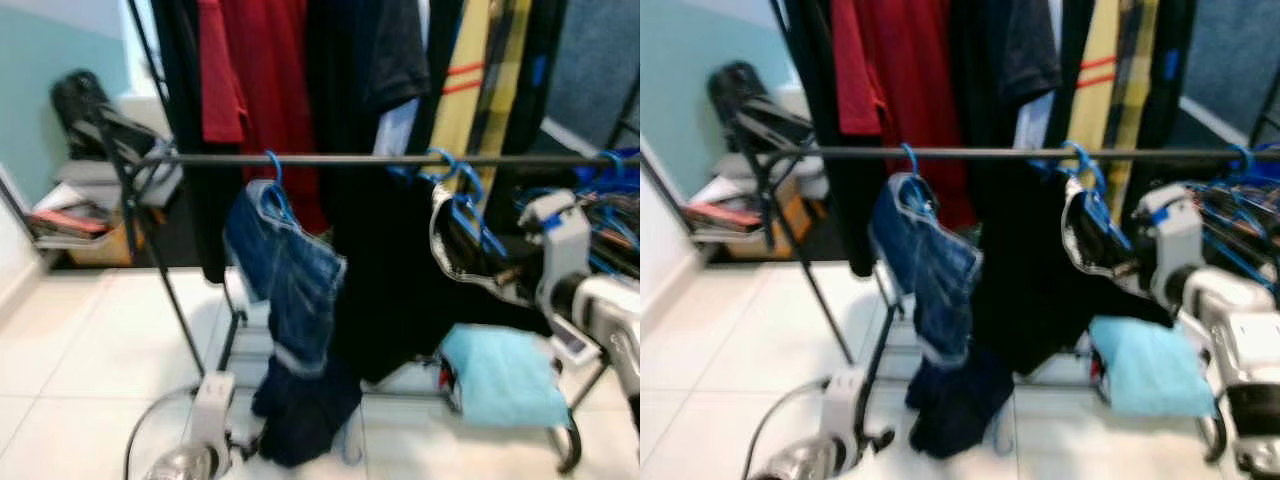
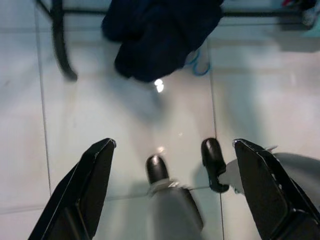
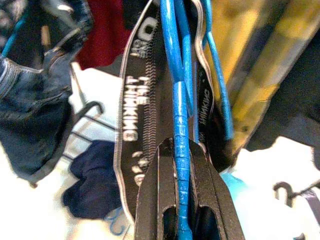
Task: Hang hanger
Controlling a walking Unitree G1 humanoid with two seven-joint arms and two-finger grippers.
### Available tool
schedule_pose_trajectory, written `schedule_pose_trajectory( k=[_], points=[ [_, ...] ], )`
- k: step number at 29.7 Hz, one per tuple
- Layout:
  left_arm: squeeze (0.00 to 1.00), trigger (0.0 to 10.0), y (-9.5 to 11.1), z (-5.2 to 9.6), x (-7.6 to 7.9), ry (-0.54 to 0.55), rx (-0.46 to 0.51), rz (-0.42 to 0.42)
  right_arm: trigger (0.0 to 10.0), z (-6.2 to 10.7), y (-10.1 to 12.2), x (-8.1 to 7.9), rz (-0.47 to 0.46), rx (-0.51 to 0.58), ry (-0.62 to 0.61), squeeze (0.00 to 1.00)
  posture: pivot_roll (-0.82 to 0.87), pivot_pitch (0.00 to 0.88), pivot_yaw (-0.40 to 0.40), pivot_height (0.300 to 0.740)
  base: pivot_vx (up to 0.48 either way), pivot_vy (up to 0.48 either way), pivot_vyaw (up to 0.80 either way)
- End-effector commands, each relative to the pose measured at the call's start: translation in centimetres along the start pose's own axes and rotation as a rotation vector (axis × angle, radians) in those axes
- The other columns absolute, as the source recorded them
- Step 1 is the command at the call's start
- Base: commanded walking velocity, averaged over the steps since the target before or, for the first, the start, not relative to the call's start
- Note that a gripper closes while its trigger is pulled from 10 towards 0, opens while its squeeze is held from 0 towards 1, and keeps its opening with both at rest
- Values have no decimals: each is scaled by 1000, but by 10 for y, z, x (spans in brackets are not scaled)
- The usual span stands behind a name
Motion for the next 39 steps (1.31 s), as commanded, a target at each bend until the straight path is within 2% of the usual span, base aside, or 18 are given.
schedule_pose_trajectory(
  k=[1, 4, 9, 11, 12, 14, 15, 19, 26, 28, 29, 30, 32, 33, 34, 35, 36, 39],
  points=[
    [0, 10000, 2, 1, -4, 22, 6, 4, 10000, -3, -3, -7, -3, -25, 31, 0, -170, 0, 56, 740, 0, 0, 800],
    [0, 10000, 3, 1, -4, 21, 21, 21, 10000, -1, -16, -17, -33, -111, 111, 0, -170, 0, 56, 740, 0, 0, 0],
    [0, 10000, 3, 1, -4, 26, 21, 22, 10000, 10, -29, -14, -57, -231, 109, 0, -171, 0, 57, 740, 0, 0, 0],
    [0, 10000, 3, 1, -4, 27, 21, 23, 10000, 14, -29, -12, -64, -242, 109, 0, -175, 0, 57, 740, 0, 0, 0],
    [0, 10000, 3, 1, -5, 28, 22, 25, 10000, 18, -27, -11, -66, -239, 109, 0, -175, 0, 57, 740, 0, 0, 0],
    [0, 10000, 3, 1, -5, 31, 22, 25, 10000, 21, -15, -9, -38, -175, 111, 0, -178, 0, 59, 740, 0, 0, 0],
    [0, 10000, 3, 1, -5, 31, 21, 23, 10000, 23, -8, -7, -52, -139, 108, 0, -180, 0, 60, 740, 0, 0, 0],
    [0, 10000, 4, 1, -5, 23, 24, 11, 10000, 31, 13, -2, -50, -55, 93, 0, -186, 0, 65, 740, 0, 442, 0],
    [0, 10000, 4, 1, -5, 27, 28, 14, 10000, 39, 22, -5, -28, -46, 119, 0, -189, 0, 65, 740, 0, 137, 0],
    [0, 10000, 4, 1, -6, 29, 27, 11, 10000, 51, 26, -12, 18, -87, 195, 0, -193, 0, 66, 740, 0, 0, 0],
    [0, 10000, 4, 1, -6, 29, 27, 11, 10000, 51, 26, -12, 18, -87, 195, 0, -193, 0, 66, 740, 0, 0, 0],
    [0, 10000, 4, 1, -5, 26, 25, 8, 10000, 60, 29, -17, 54, -100, 256, 0, -194, 0, 66, 740, 0, 0, 0],
    [0, 10000, 4, 1, -5, 26, 25, 8, 10000, 60, 29, -17, 54, -100, 256, 0, -194, 0, 66, 740, 0, 0, 0],
    [0, 10000, 4, 1, -5, 25, 23, 7, 10000, 65, 31, -21, 78, -108, 296, 0, -194, 0, 66, 740, 0, 0, 0],
    [0, 10000, 4, 1, -5, 25, 23, 7, 10000, 65, 31, -21, 78, -108, 296, 0, -194, 0, 66, 740, 0, 0, 0],
    [0, 10000, 4, 1, -5, 20, 21, 6, 10000, 73, 35, -20, 100, -104, 317, 0, -201, 0, 69, 740, 0, 0, 0],
    [0, 10000, 4, 1, -5, 15, 19, 4, 10000, 78, 37, -14, 114, -110, 283, 0, -203, 0, 71, 740, 0, 0, 0],
    [0, 10000, 4, 1, -5, 12, 18, 4, 10000, 81, 39, -8, 121, -114, 253, 0, -203, 0, 71, 740, 0, 0, 0]
  ],
)
Point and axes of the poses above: a point about 5 cm out from each wrist's last joint towards the gripper, its own z axis pointing back from the gripper into the wrist, its own y axis along the axis of the wrist's last joint, x = y × z, the point moved 1 cm from there along -z, pointing out of the wrist towards the gripper
